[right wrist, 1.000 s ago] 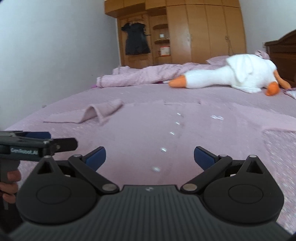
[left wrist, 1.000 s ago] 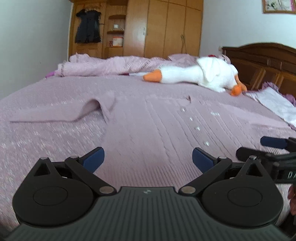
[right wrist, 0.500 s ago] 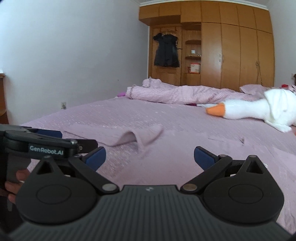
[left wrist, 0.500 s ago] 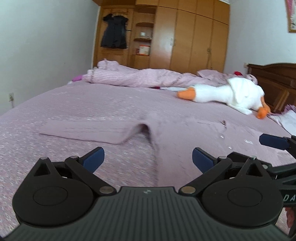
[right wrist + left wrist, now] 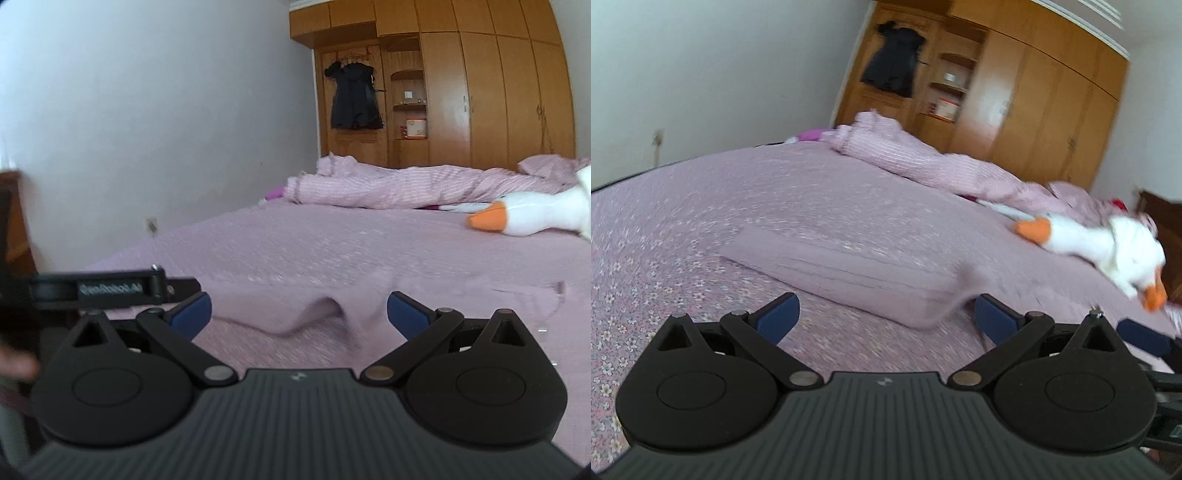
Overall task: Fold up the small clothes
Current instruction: 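Move the left tool to the cardigan sleeve and lower toward its cuff, then close the left tool on the sleeve cuff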
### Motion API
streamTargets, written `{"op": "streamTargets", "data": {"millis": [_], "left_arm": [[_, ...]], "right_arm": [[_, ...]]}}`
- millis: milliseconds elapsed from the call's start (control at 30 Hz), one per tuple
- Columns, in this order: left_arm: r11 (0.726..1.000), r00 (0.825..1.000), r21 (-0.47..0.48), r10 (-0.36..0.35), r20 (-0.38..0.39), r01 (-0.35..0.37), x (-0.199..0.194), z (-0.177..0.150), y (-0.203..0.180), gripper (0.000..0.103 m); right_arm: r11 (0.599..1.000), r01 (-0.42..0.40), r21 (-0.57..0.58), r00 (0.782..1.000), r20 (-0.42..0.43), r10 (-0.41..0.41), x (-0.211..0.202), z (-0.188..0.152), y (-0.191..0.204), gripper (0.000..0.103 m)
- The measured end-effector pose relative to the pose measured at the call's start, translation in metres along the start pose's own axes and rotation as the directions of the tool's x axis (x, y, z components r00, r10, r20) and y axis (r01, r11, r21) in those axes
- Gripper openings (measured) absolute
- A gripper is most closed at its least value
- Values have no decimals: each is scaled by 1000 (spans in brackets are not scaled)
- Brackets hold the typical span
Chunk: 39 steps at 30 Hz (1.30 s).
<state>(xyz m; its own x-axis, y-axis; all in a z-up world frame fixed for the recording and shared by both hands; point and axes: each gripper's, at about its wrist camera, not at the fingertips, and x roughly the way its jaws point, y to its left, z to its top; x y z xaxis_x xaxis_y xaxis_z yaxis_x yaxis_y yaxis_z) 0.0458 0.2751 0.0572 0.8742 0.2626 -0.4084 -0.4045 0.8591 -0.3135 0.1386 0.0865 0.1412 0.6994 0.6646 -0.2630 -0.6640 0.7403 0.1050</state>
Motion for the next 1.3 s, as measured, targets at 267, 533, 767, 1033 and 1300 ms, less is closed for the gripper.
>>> {"op": "streamTargets", "data": {"millis": [267, 533, 767, 1033, 1300], "left_arm": [[965, 999, -262, 19, -39, -29, 50, 10, 72, 103], [904, 998, -426, -52, -21, 38, 100, -1, 122, 103], [845, 995, -526, -97, 29, 98, 149, 26, 144, 103], [832, 994, -550, -29, 101, 80, 180, 49, 158, 98], [843, 994, -538, 47, 101, 15, 176, 43, 157, 71]], "right_arm": [[997, -62, 53, 998, -11, 63, 49, 1, 5, 103], [999, -40, 20, 999, -4, 41, 96, 2, 16, 103], [999, -34, -39, 997, 61, 36, 92, 10, 2, 103], [997, -3, -80, 996, 94, 11, 71, 21, -39, 103], [999, -7, -35, 998, 67, 10, 73, 8, -48, 103]]}}
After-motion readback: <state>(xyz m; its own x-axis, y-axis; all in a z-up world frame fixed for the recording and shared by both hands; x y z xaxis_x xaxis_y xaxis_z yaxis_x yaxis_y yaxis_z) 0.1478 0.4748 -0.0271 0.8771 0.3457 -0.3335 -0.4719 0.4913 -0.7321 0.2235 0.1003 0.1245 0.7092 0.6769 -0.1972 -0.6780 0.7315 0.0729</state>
